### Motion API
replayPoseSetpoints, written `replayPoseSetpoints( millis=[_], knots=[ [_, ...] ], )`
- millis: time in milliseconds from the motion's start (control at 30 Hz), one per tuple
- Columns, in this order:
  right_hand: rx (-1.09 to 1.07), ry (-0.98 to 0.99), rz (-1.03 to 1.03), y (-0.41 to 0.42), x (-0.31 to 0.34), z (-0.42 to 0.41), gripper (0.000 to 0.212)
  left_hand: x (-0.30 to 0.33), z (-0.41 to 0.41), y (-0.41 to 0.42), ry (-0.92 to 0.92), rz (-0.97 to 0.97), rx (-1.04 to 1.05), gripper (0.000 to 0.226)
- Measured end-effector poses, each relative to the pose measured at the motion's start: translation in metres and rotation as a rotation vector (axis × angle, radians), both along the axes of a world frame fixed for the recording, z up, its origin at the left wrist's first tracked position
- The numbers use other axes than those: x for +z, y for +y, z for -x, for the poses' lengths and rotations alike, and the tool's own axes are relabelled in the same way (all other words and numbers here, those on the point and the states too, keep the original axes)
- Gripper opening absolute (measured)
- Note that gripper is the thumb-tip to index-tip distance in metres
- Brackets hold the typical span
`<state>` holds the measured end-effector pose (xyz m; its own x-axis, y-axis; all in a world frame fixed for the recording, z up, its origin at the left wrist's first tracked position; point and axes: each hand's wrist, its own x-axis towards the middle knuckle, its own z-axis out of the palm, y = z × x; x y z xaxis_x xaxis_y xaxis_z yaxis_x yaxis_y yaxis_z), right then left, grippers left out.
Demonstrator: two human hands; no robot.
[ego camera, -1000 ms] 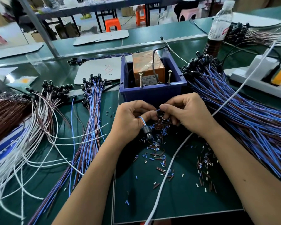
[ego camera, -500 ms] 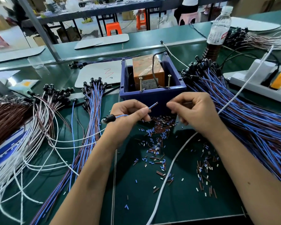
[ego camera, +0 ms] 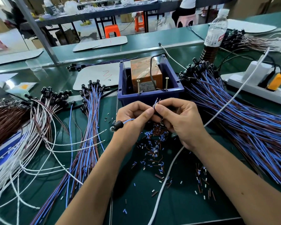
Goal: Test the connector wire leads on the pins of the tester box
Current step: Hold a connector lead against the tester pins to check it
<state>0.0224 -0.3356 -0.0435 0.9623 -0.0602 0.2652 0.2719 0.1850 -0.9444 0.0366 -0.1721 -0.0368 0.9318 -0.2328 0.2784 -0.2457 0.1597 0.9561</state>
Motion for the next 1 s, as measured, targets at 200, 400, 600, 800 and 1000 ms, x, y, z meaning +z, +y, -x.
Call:
replayPoseSetpoints(
  millis=[200, 400, 600, 800, 1000],
  knots=[
    [-0.034, -0.105, 0.011, -0.005, 0.005, -0.002, 0.011, -0.003, -0.001, -0.002, -0.207, -0.090, 0.340, 0.012],
    [-0.226, -0.174, 0.079, -0.009, 0.003, -0.005, 0.008, -0.001, -0.004, 0.005, -0.245, -0.050, 0.554, 0.005],
    [-0.446, -0.280, 0.201, -0.011, 0.000, -0.005, 0.003, -0.004, -0.008, 0.007, -0.196, 0.020, 0.663, 0.008],
    [-0.579, -0.357, 0.415, -0.009, -0.005, -0.005, 0.019, -0.008, -0.007, 0.003, -0.223, -0.004, 0.675, 0.015],
    [-0.603, -0.402, 0.424, -0.009, -0.008, -0.005, 0.027, -0.008, -0.007, 0.000, -0.258, -0.027, 0.643, 0.018]
  ],
)
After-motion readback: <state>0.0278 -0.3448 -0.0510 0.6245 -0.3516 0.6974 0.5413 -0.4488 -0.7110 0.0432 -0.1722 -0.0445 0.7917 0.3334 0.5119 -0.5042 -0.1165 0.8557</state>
